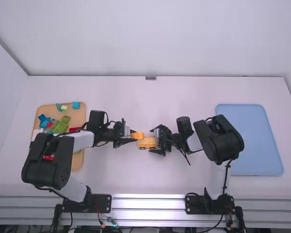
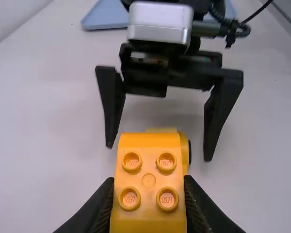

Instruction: Assemble lego blocks to make yellow taxi

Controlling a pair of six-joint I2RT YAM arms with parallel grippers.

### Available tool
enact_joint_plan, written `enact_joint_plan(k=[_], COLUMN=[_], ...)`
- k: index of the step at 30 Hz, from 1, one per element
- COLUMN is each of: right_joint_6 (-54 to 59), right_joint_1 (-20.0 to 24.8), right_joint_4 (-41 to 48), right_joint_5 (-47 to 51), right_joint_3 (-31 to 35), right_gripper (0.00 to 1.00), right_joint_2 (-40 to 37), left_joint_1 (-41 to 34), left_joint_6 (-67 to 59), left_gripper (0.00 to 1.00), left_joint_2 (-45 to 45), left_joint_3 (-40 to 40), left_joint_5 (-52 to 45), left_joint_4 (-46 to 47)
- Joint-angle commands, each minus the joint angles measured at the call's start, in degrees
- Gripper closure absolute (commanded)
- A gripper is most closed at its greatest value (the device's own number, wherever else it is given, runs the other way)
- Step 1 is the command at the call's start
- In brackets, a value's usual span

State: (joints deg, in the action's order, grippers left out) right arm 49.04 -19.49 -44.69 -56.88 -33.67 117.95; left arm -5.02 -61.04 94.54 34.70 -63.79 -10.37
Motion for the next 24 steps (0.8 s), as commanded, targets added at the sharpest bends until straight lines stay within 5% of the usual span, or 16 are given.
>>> enact_joint_plan(k=[1, 14, 24], right_joint_6=[-3.3, 0.5, 0.4], right_joint_1=[-0.1, -1.1, -3.6], right_joint_4=[-1.7, 7.9, 11.0], right_joint_5=[-1.3, -1.8, 2.8], right_joint_3=[0.2, -4.6, -6.1], right_gripper=[0.01, 0.13, 0.35], right_joint_2=[2.1, 3.7, 3.7], left_joint_1=[-1.2, -2.2, -3.7], left_joint_6=[3.3, 4.7, 9.0], left_gripper=[0.84, 0.82, 0.83], left_joint_2=[1.3, 7.5, 10.3], left_joint_3=[-0.6, -0.6, -0.6], left_joint_5=[0.4, -2.9, -1.7], left_joint_4=[-1.2, -6.8, -12.5])
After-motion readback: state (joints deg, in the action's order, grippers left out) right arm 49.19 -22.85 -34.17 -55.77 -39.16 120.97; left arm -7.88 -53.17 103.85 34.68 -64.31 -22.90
